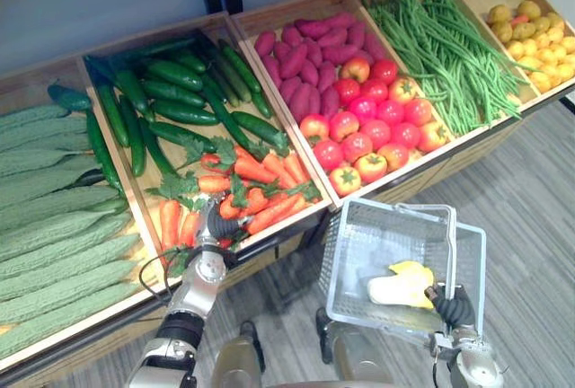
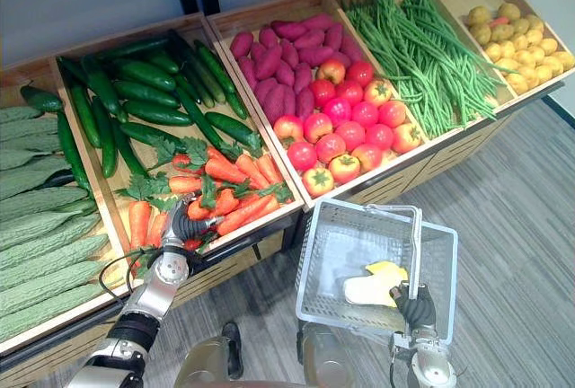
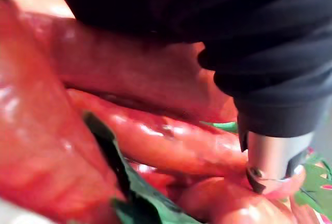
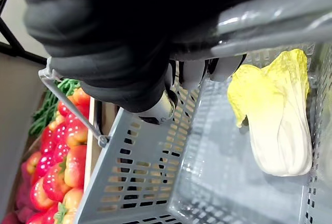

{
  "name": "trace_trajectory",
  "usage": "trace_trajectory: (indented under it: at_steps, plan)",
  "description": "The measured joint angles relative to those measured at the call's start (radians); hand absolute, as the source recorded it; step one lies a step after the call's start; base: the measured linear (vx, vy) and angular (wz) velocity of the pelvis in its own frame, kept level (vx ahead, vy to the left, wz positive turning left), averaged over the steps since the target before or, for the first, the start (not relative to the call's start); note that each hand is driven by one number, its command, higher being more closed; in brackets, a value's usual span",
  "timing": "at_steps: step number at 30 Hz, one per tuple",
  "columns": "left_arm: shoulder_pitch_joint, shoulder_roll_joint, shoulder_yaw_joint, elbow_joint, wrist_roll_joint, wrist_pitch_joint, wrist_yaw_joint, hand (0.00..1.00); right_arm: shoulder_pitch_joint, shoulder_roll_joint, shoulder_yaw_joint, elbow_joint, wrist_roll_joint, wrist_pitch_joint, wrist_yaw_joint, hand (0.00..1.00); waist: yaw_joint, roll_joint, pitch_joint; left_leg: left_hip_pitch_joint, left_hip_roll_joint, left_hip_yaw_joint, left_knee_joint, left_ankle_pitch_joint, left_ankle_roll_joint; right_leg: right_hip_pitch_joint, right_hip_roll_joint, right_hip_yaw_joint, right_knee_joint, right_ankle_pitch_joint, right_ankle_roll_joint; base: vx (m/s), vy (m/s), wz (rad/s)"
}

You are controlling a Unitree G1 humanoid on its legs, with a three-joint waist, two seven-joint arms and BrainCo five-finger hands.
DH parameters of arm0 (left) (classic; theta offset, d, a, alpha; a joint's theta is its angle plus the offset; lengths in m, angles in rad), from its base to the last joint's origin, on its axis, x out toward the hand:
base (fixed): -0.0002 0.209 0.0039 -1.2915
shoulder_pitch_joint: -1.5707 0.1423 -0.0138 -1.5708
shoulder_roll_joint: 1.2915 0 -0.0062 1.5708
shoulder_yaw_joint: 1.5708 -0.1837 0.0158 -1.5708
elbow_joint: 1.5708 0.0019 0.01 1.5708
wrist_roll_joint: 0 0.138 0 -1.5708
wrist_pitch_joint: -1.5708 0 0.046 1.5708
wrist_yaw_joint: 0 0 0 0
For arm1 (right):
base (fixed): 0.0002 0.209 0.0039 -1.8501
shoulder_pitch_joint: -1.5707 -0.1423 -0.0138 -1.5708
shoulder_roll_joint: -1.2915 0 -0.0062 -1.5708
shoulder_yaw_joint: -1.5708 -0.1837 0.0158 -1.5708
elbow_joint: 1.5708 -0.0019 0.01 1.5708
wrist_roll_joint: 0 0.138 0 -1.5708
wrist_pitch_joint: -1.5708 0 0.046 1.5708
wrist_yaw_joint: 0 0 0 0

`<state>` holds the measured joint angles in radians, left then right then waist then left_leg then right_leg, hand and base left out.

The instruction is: Pick vegetable in the basket

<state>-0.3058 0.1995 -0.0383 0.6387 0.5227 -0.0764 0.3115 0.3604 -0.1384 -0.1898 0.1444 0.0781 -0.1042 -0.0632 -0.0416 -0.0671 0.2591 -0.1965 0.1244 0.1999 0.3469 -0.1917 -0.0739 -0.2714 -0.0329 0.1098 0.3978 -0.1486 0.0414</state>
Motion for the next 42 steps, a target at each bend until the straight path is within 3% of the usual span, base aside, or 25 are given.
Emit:
trace_trajectory:
  at_steps: [10, 14, 19, 24, 28, 33, 35, 38, 39, 40, 41, 42]
  plan:
    - [-0.004, 0.033, 0.003, -0.045, -0.001, 0.034, -0.004, 1.0, 0.0, 0.0, -0.014, -0.042, 0.012, -0.004, -0.002, 1.0, -0.007, 0.003, 0.045, 0.022, -0.003, 0.003, -0.03, 0.014, 0.003, 0.006, -0.001, 0.005, -0.003, 0.0, 0.0, 0.01, -0.003, -0.01]
    - [0.053, 0.043, 0.017, -0.204, -0.001, 0.036, 0.003, 1.0, 0.001, 0.0, -0.022, -0.052, 0.012, -0.007, 0.0, 1.0, -0.008, 0.004, 0.047, 0.035, -0.003, 0.003, -0.033, 0.013, 0.002, 0.011, 0.0, 0.004, -0.003, 0.0, 0.0, 0.0, 0.0, 0.0]
    - [0.097, 0.038, 0.066, -0.469, -0.005, 0.029, 0.07, 1.0, 0.002, 0.005, -0.023, -0.052, 0.012, -0.007, 0.001, 1.0, -0.007, 0.004, 0.047, 0.049, -0.004, 0.002, -0.035, 0.013, 0.002, 0.034, -0.001, 0.002, -0.005, -0.001, 0.002, -0.02, -0.001, 0.01]
    - [0.141, -0.027, 0.069, -0.671, -0.051, -0.009, 0.112, 1.0, 0.009, 0.015, -0.03, -0.052, 0.012, -0.007, 0.001, 1.0, -0.003, 0.011, 0.043, 0.063, -0.006, 0.003, -0.034, 0.013, 0.002, 0.05, -0.004, -0.002, -0.002, -0.003, 0.004, -0.02, 0.0, 0.04]
    - [0.172, -0.092, 0.005, -0.762, -0.094, -0.04, 0.107, 1.0, 0.04, 0.034, -0.05, -0.068, 0.01, -0.007, 0.002, 1.0, -0.006, 0.025, 0.009, 0.072, -0.007, 0.001, -0.034, 0.007, -0.002, 0.068, -0.017, -0.021, -0.001, -0.01, 0.011, -0.01, 0.003, 0.14]
    - [0.185, -0.144, -0.108, -0.83, -0.16, -0.091, 0.074, 1.0, 0.069, 0.057, -0.069, -0.132, -0.003, 0.001, 0.0, 1.0, -0.019, 0.035, -0.005, 0.108, 0.012, 0.103, -0.023, 0.002, 0.006, 0.092, -0.035, -0.008, 0.009, -0.02, 0.028, -0.02, 0.018, -0.02]
    - [0.214, -0.161, -0.152, -0.833, -0.184, -0.107, 0.051, 1.0, 0.077, 0.057, -0.069, -0.165, -0.012, 0.002, 0.0, 1.0, -0.028, 0.035, -0.016, 0.127, 0.017, 0.143, 0.003, -0.016, 0.018, 0.087, -0.026, 0.034, 0.023, -0.026, 0.038, -0.02, 0.064, -0.6]
    - [0.241, -0.167, -0.218, -0.833, -0.217, -0.109, 0.009, 1.0, 0.057, 0.061, -0.049, -0.202, -0.028, 0.006, -0.001, 1.0, -0.026, 0.043, -0.024, 0.137, 0.073, 0.259, 0.076, -0.06, 0.024, 0.048, 0.019, 0.109, 0.035, -0.017, 0.05, -0.03, 0.039, -1.02]
    - [0.244, -0.167, -0.236, -0.833, -0.221, -0.109, -0.002, 1.0, 0.058, 0.063, -0.043, -0.208, -0.03, 0.006, -0.002, 1.0, -0.026, 0.043, -0.027, 0.137, 0.083, 0.275, 0.082, -0.066, 0.023, 0.035, 0.01, 0.089, 0.033, -0.019, 0.048, -0.06, 0.043, -1.38]
    - [0.247, -0.166, -0.283, -0.832, -0.233, -0.109, -0.017, 1.0, 0.05, 0.07, -0.033, -0.214, -0.031, 0.006, -0.003, 1.0, -0.027, 0.04, -0.031, 0.152, 0.104, 0.343, 0.084, -0.071, 0.024, 0.0, -0.058, -0.06, 0.031, -0.024, 0.031, -0.03, 0.03, -1.16]
    - [0.246, -0.166, -0.297, -0.829, -0.237, -0.11, -0.027, 1.0, 0.043, 0.072, -0.026, -0.214, -0.031, 0.006, -0.004, 1.0, -0.029, 0.039, -0.032, 0.16, 0.115, 0.376, 0.083, -0.073, 0.025, -0.008, -0.092, -0.138, 0.034, -0.024, 0.024, -0.02, 0.006, -1.74]
    - [0.241, -0.164, -0.322, -0.799, -0.245, -0.123, -0.044, 1.0, 0.016, 0.07, 0.005, -0.204, -0.032, 0.006, -0.009, 1.0, -0.029, 0.034, -0.037, 0.19, 0.139, 0.455, 0.074, -0.078, 0.019, -0.027, -0.183, -0.342, 0.063, -0.029, -0.033, 0.01, -0.034, -1.42]
